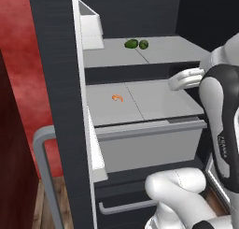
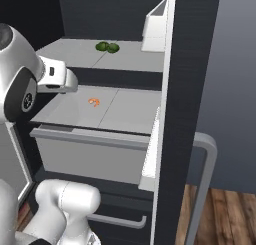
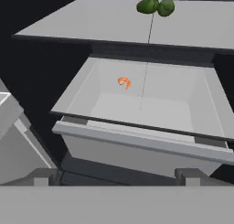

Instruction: Transport the steak and avocado to the fridge. Place the steak on the rack containing meat and place the avocado on the rack containing the vegetable, ensuring meats and vegetables are on different racks.

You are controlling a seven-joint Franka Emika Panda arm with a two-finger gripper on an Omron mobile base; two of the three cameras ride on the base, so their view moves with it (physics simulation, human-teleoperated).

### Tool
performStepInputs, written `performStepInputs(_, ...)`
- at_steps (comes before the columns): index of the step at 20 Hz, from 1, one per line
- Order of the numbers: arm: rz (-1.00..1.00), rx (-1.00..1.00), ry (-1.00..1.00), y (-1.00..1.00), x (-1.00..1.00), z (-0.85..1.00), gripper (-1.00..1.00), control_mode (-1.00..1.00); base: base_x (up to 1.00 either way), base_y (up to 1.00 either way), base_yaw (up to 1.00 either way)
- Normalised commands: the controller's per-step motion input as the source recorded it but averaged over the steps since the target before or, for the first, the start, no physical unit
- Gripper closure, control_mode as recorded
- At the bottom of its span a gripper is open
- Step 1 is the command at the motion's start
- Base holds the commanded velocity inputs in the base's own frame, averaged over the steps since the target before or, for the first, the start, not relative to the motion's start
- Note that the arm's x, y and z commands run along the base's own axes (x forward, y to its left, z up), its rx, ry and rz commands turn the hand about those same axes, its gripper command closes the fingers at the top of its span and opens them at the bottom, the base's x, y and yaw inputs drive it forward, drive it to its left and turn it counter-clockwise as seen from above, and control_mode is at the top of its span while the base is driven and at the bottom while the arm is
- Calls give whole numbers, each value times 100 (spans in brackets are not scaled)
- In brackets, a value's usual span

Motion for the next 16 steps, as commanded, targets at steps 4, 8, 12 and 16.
performStepInputs(4,-1,0,0,0,-70,24,-100,-100,0,0,0)
performStepInputs(8,0,0,1,0,-19,9,-100,100,-70,1,0)
performStepInputs(12,0,0,0,0,0,0,-100,100,-100,12,0)
performStepInputs(16,0,0,0,0,0,0,-100,100,-100,32,-1)
